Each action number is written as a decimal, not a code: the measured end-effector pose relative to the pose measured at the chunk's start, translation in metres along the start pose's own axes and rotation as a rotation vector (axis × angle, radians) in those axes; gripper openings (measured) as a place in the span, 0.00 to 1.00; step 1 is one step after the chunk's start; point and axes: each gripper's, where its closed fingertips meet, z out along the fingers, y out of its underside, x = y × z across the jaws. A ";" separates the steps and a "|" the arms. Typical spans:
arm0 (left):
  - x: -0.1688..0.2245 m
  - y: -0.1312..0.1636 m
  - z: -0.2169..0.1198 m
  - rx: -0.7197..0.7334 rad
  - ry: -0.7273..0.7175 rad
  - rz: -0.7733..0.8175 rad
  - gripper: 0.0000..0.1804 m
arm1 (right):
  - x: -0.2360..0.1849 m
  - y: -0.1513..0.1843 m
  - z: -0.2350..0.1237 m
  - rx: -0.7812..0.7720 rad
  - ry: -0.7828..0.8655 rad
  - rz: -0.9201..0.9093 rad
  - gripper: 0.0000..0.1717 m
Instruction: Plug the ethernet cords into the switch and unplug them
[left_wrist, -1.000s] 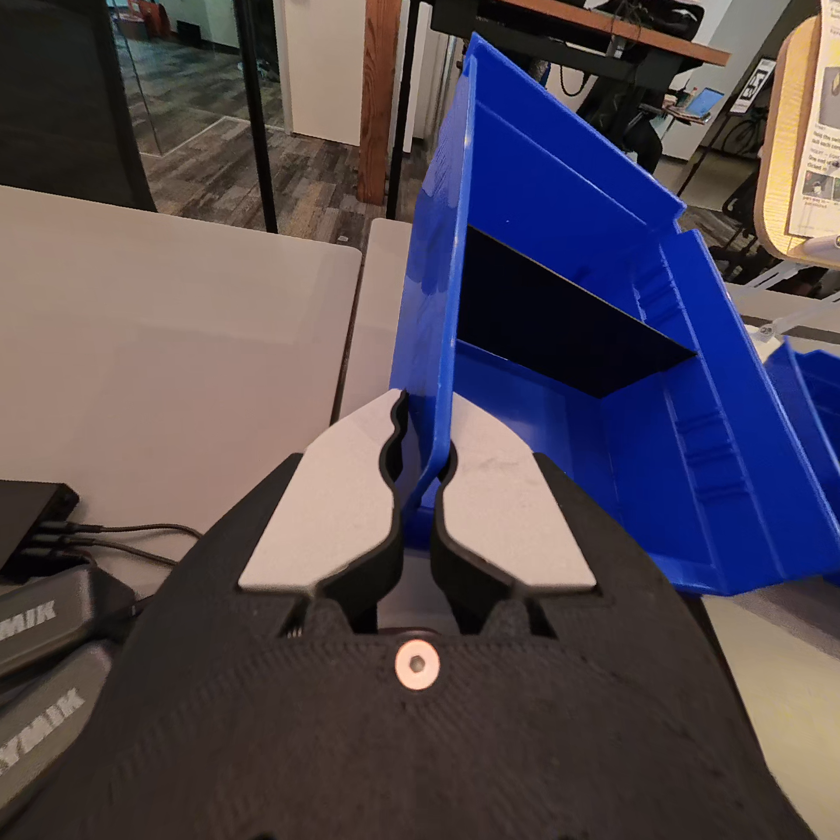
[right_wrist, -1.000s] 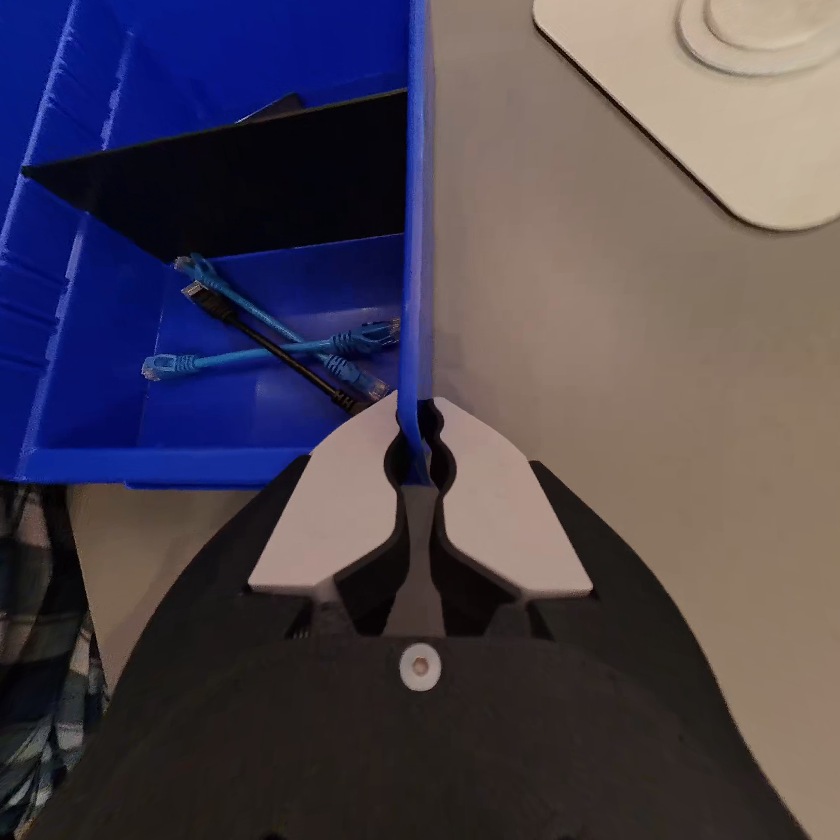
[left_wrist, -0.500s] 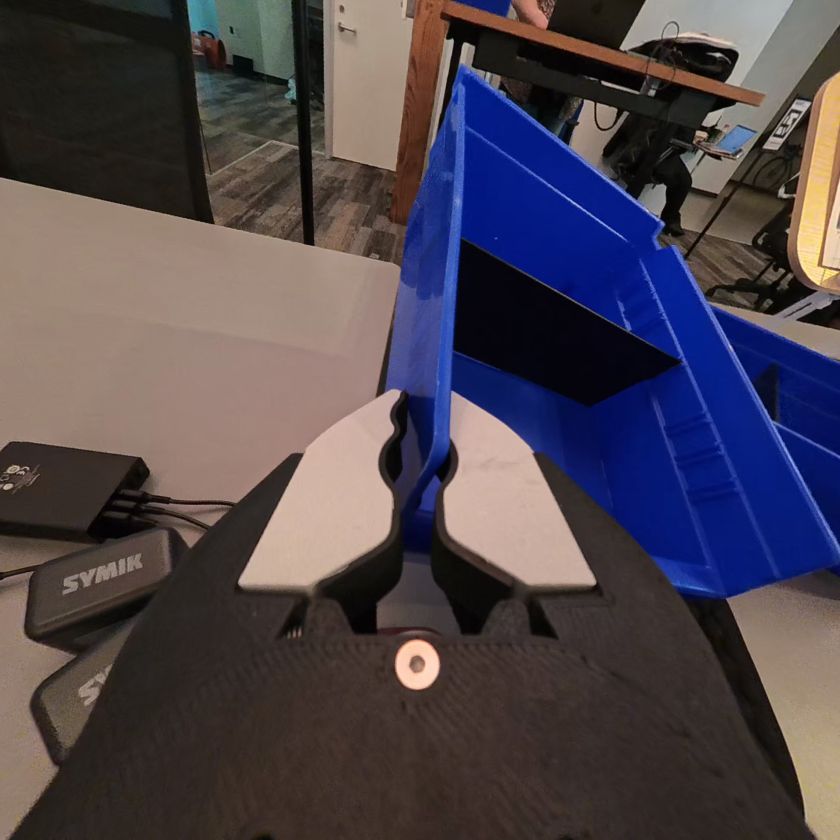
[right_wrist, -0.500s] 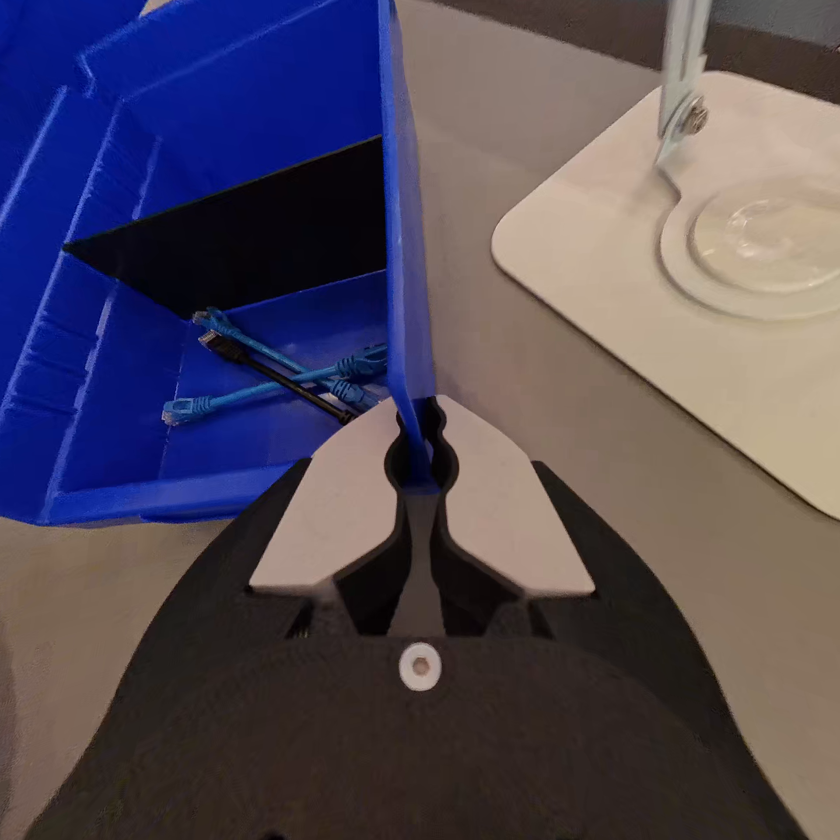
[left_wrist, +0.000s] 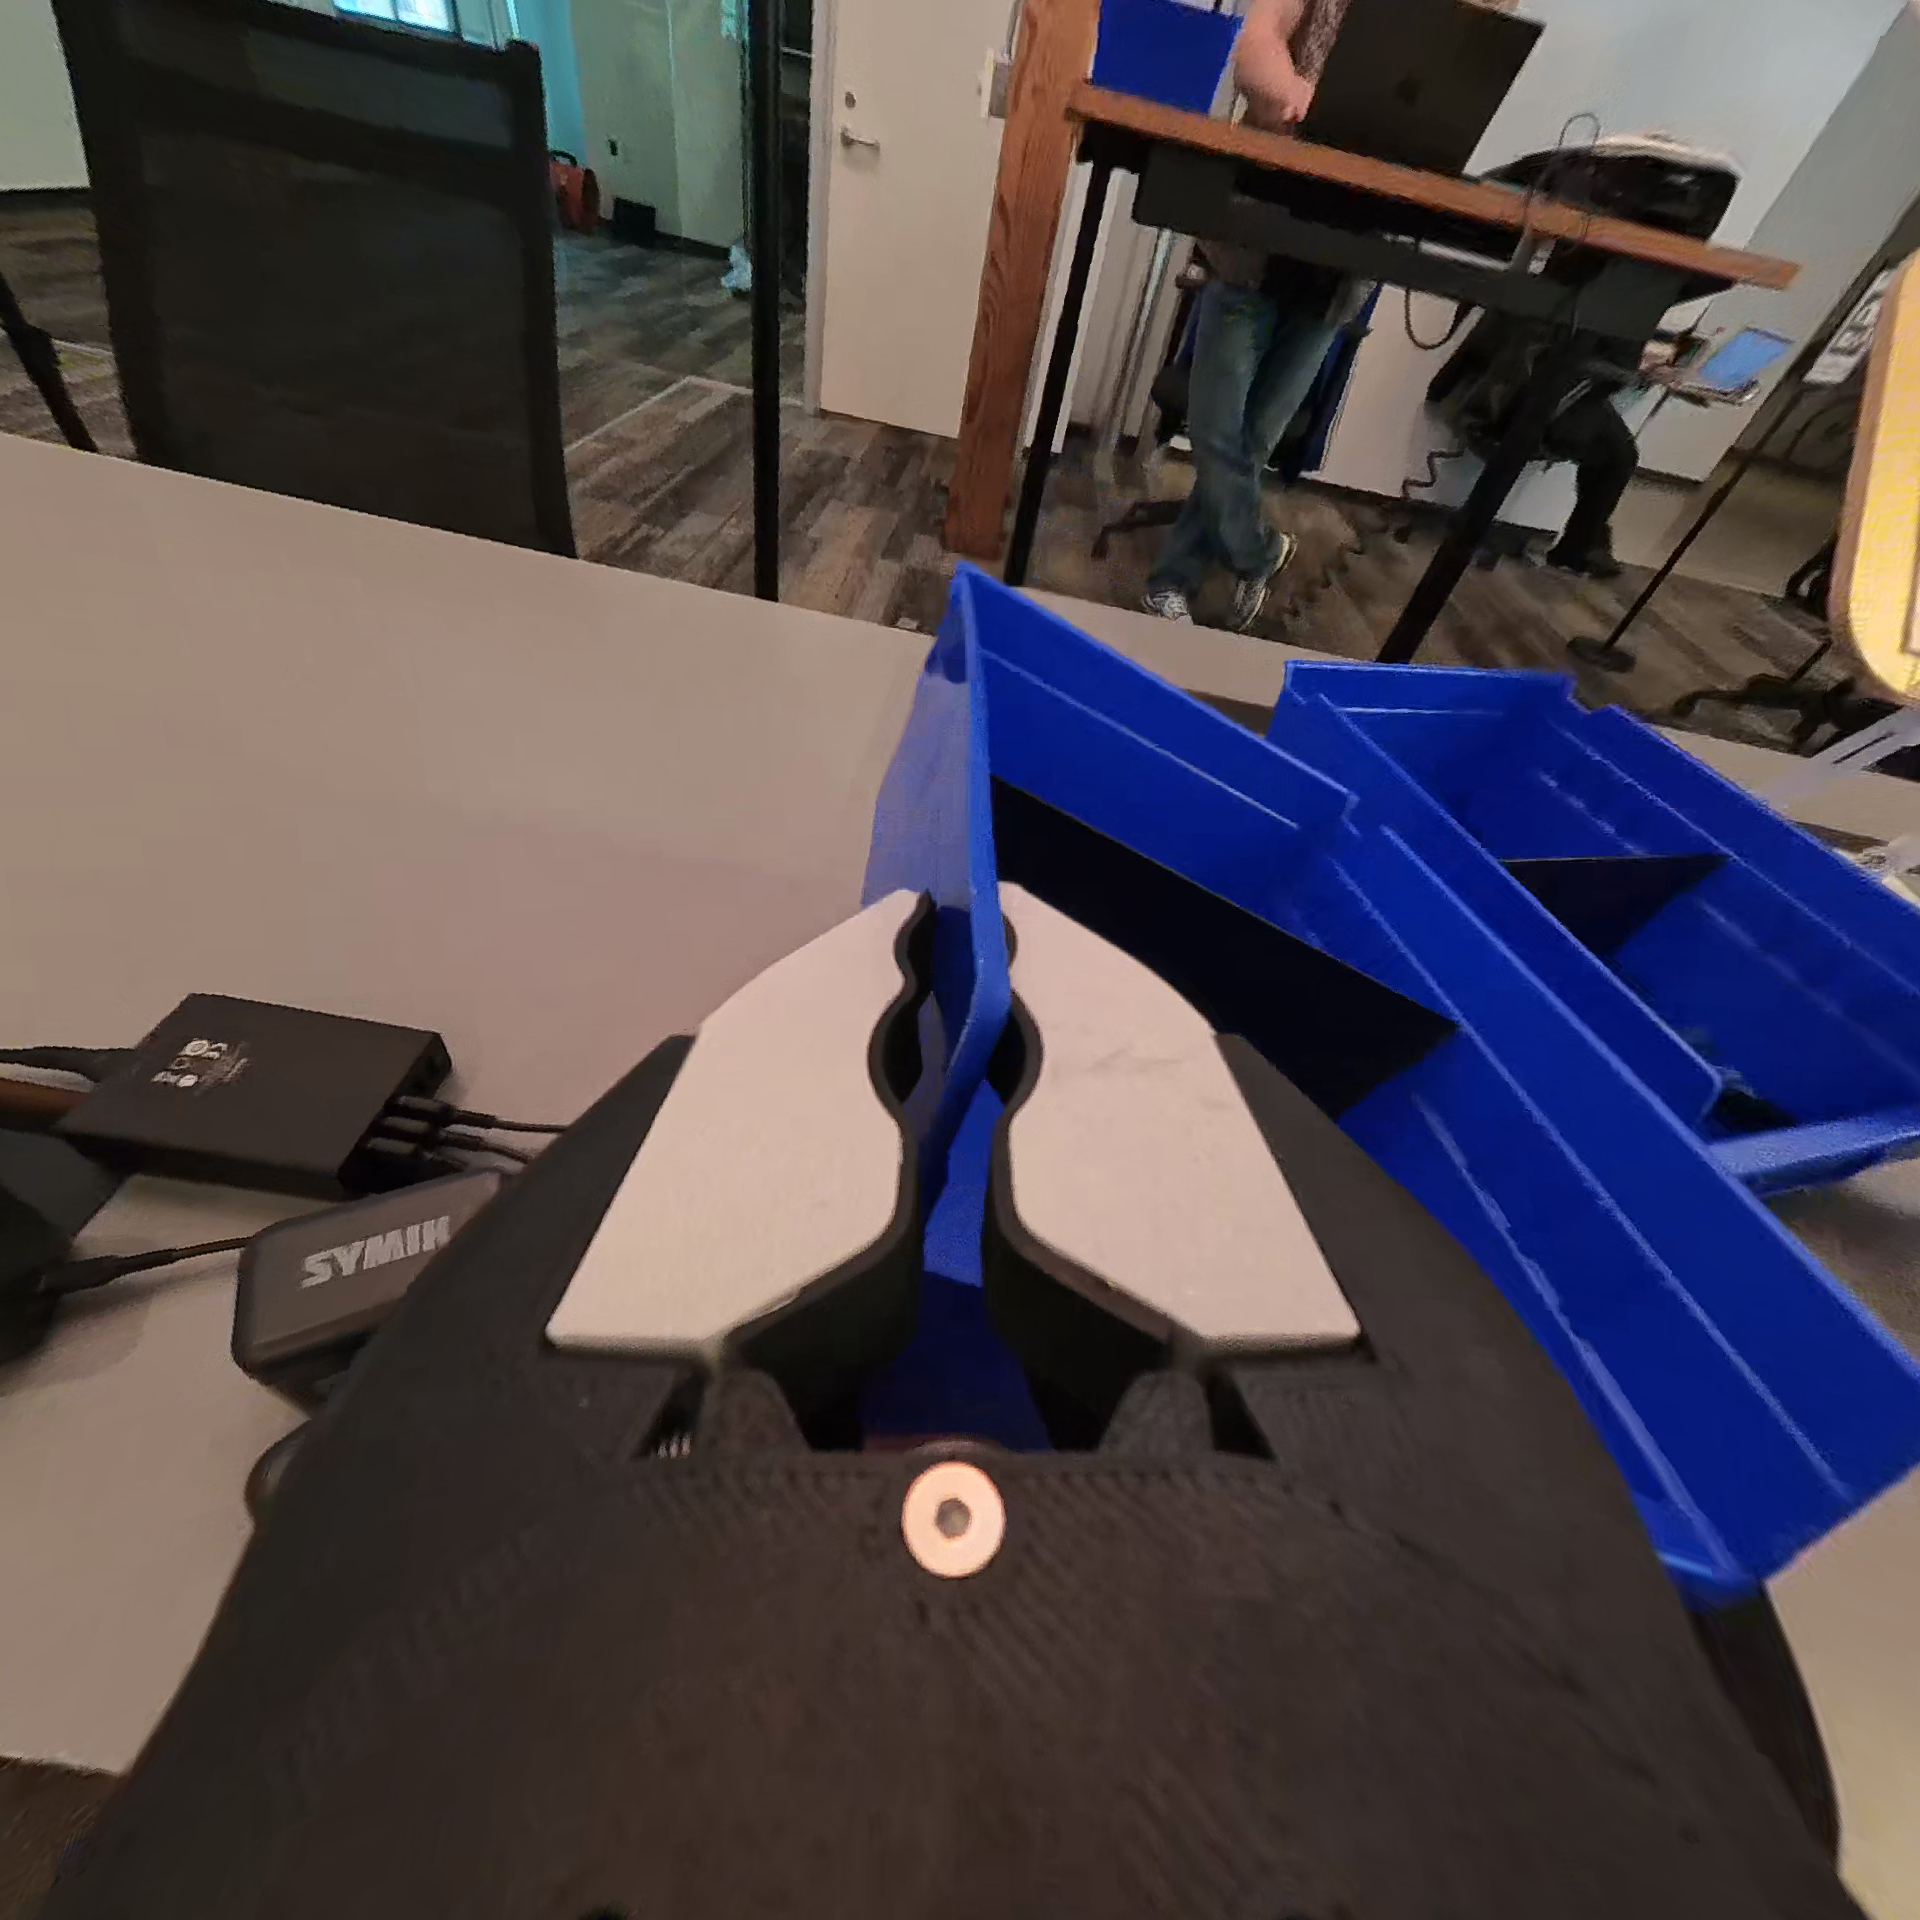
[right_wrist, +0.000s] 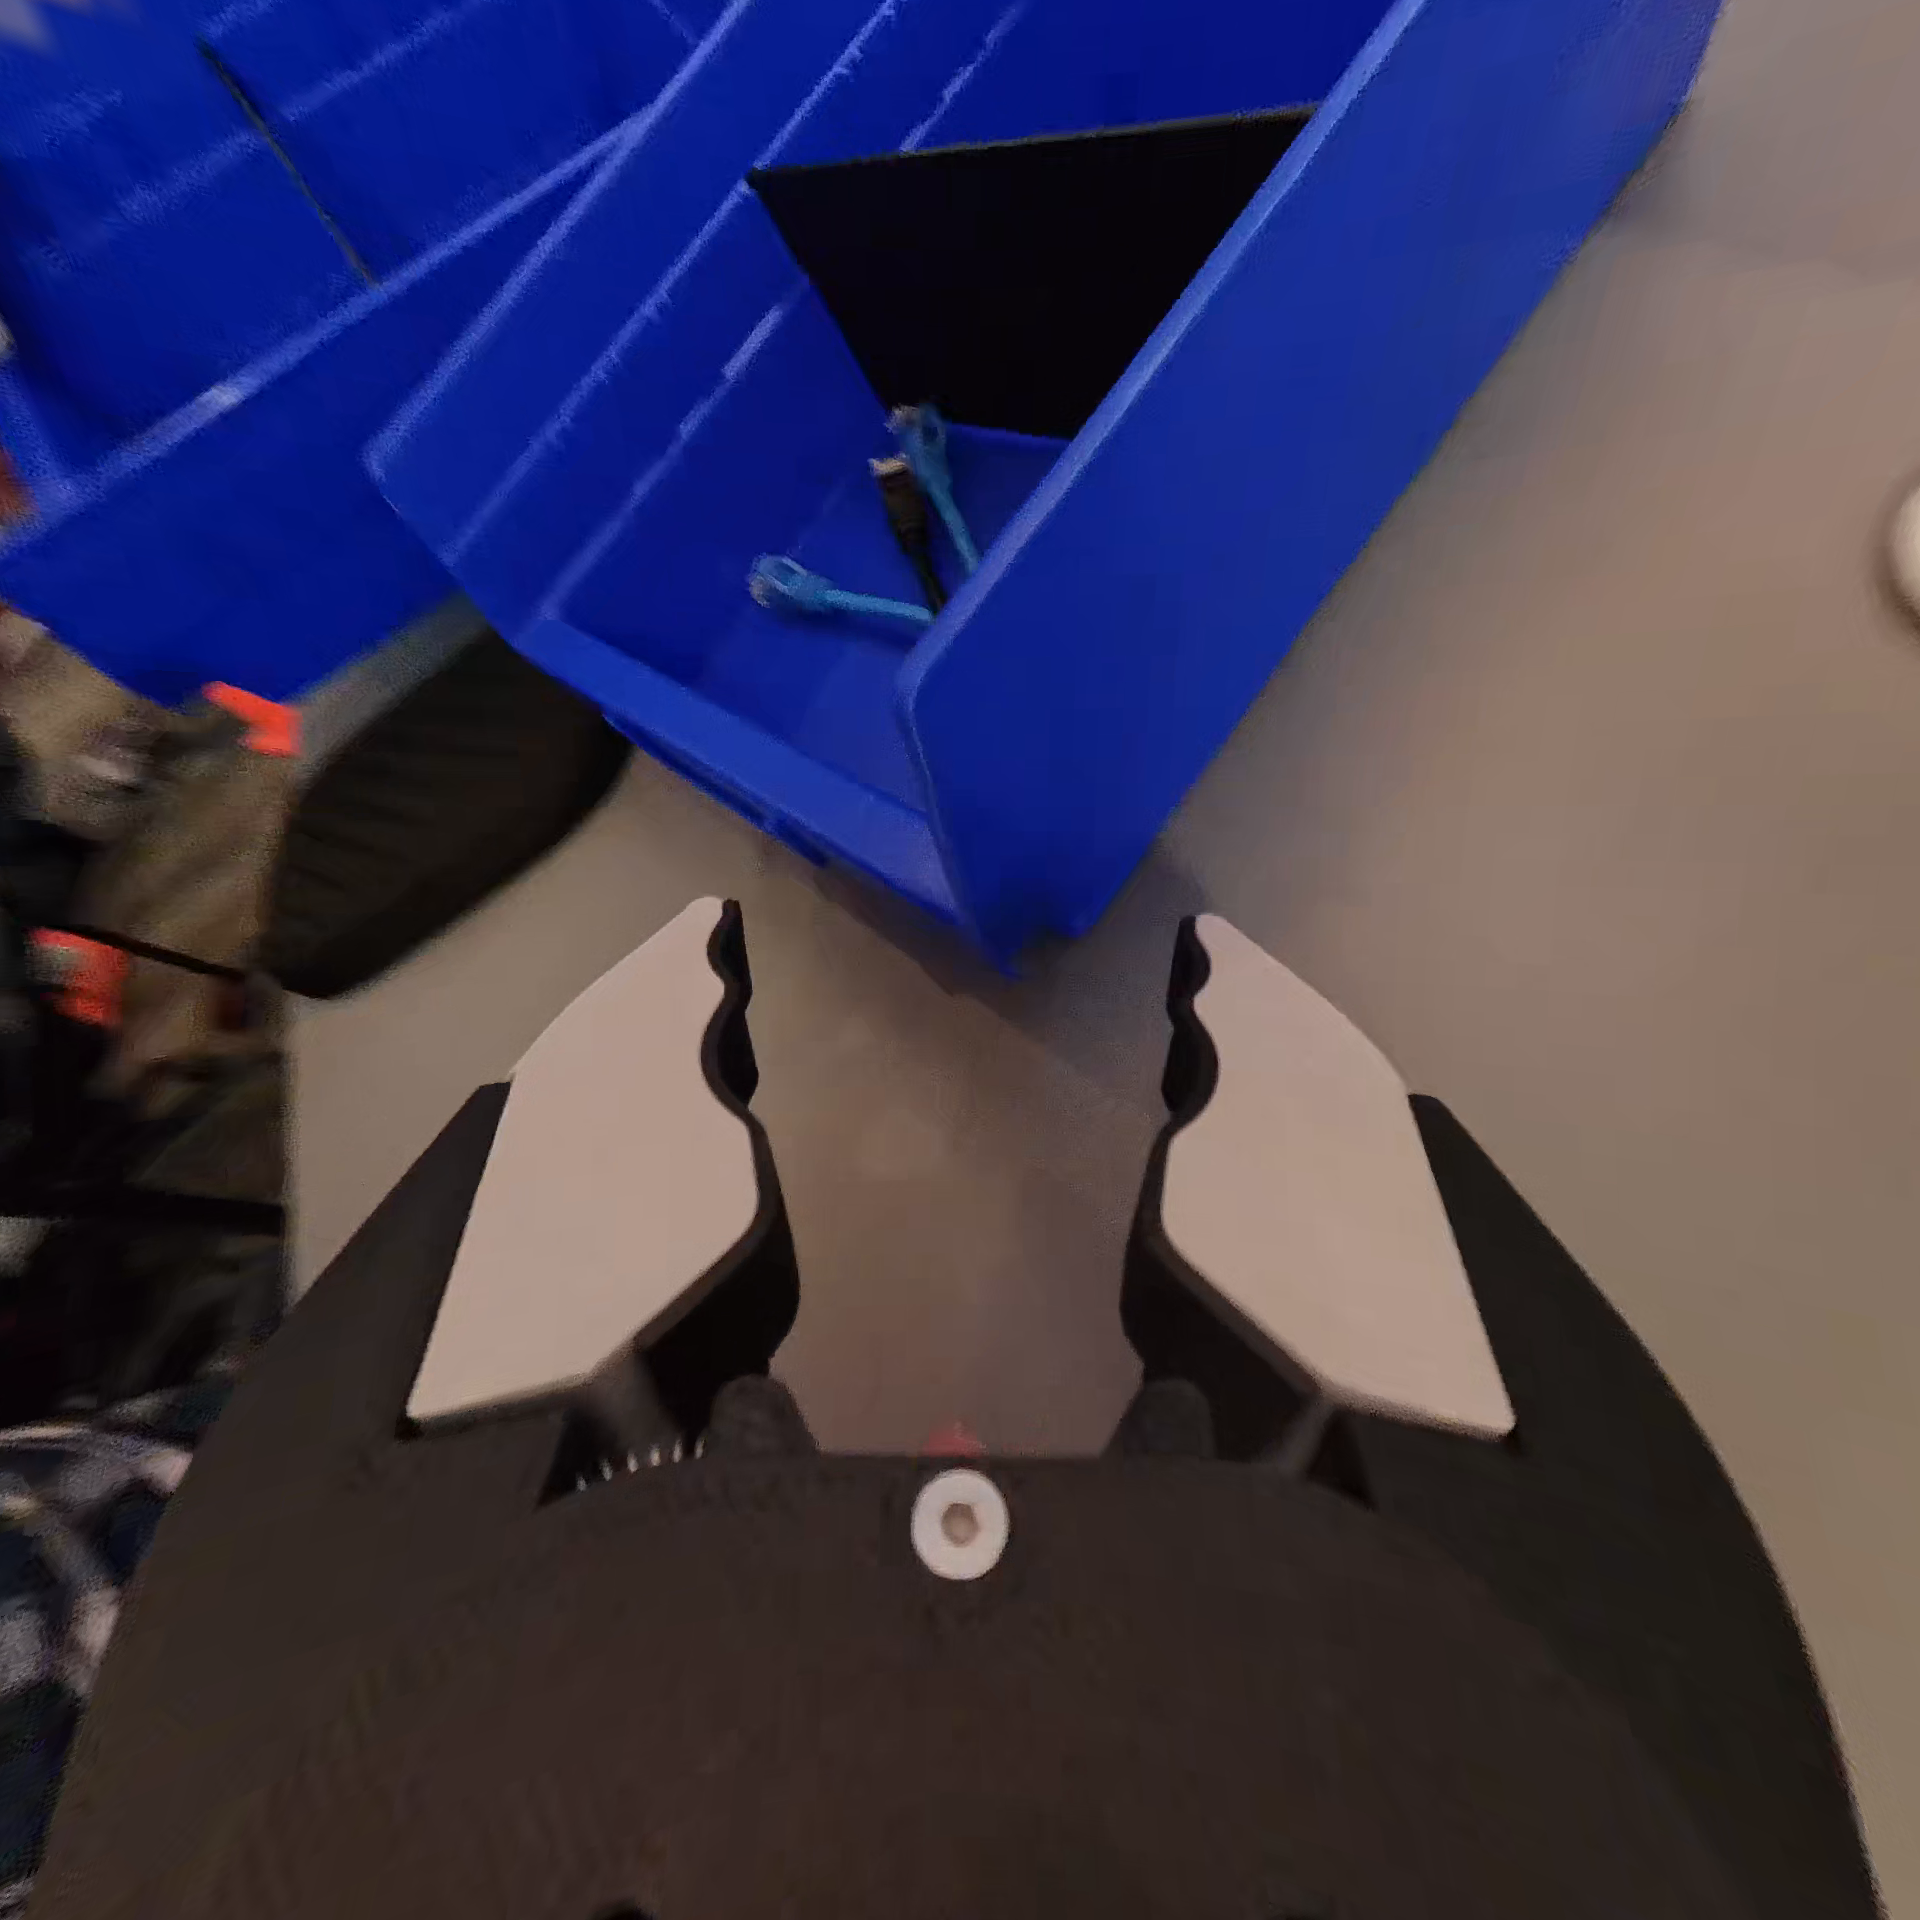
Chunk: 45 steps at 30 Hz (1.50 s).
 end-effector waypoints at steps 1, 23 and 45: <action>0.001 -0.001 -0.002 0.023 0.025 -0.025 0.03 | 0.002 0.001 -0.008 0.000 0.062 -0.078 0.44; -0.010 -0.014 -0.031 0.108 0.019 -0.102 0.02 | -0.055 -0.026 0.117 -0.273 0.361 -1.135 0.19; 0.083 -0.052 -0.063 0.124 0.370 0.017 0.03 | -0.042 -0.065 -0.018 -0.048 0.184 -0.806 0.10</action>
